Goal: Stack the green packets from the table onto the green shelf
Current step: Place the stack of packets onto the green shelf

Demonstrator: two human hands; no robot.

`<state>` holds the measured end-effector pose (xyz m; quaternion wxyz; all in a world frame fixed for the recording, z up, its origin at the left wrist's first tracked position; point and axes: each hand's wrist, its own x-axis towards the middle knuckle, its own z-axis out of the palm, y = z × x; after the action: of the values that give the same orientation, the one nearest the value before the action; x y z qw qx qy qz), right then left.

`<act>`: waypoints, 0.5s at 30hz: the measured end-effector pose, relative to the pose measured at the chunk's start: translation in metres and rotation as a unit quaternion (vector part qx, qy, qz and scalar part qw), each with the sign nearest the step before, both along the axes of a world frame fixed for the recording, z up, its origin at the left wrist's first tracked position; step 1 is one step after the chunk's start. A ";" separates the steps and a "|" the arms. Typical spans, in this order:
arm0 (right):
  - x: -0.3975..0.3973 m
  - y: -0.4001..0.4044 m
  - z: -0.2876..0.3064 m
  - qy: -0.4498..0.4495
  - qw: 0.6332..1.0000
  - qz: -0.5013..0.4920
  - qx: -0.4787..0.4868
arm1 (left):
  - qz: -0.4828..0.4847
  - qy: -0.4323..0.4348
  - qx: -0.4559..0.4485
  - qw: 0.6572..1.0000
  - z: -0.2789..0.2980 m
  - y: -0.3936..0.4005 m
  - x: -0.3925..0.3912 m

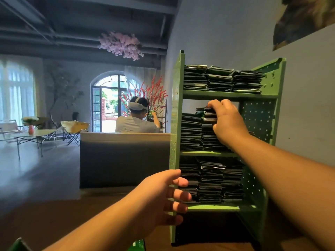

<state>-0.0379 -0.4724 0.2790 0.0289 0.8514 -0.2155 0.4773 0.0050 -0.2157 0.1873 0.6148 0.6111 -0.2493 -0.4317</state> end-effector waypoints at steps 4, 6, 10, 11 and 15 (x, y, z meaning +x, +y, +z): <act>0.008 -0.006 0.008 0.043 0.998 -0.044 0.022 | 0.004 0.005 0.008 1.000 -0.002 0.000 0.007; 0.009 -0.007 0.011 0.057 0.996 -0.052 0.045 | 0.007 0.006 0.009 1.000 -0.002 0.000 0.010; 0.008 -0.006 0.019 0.057 0.993 -0.019 0.098 | 0.005 0.005 0.008 1.000 -0.003 0.000 0.013; 0.007 -0.005 0.021 0.057 0.992 -0.011 0.111 | 0.003 0.005 0.006 1.000 -0.004 0.000 0.014; 0.003 -0.003 0.030 0.073 0.985 0.009 0.156 | -0.004 0.005 -0.005 1.000 -0.003 0.000 0.015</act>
<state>-0.0351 -0.4750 0.3088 -0.0928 0.8799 -0.2765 0.3752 0.0196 -0.2153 0.1843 0.6174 0.6045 -0.2508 -0.4364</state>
